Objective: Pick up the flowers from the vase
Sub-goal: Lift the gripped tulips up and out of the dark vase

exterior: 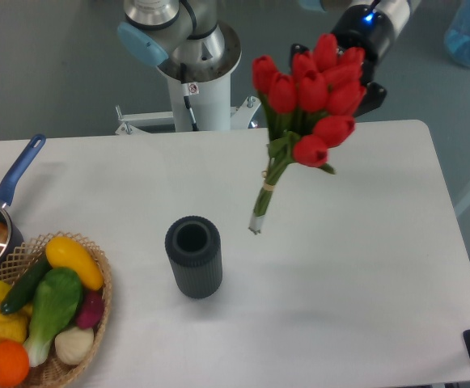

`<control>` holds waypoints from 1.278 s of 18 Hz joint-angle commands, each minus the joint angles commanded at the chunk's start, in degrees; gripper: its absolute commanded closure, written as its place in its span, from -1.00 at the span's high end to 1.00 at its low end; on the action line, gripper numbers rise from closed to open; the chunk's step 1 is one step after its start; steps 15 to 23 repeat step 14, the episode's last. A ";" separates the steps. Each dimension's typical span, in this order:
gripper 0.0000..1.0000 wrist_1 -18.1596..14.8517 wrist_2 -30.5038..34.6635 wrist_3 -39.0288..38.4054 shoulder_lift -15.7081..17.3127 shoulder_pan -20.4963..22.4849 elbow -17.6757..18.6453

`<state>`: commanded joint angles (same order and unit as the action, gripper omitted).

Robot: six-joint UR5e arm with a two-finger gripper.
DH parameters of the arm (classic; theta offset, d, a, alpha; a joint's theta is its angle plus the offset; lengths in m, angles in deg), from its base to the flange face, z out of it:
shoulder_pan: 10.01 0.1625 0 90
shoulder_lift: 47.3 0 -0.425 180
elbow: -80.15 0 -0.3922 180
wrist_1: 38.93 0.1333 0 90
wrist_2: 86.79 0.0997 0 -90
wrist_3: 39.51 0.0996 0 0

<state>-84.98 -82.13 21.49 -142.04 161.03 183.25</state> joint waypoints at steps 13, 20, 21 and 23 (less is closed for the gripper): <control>-0.42 0.17 0.44 1.50 -1.23 3.25 -0.27; -0.43 0.18 0.44 1.50 -1.23 3.25 -0.27; -0.43 0.18 0.44 1.50 -1.23 3.25 -0.27; -0.43 0.18 0.44 1.50 -1.23 3.25 -0.27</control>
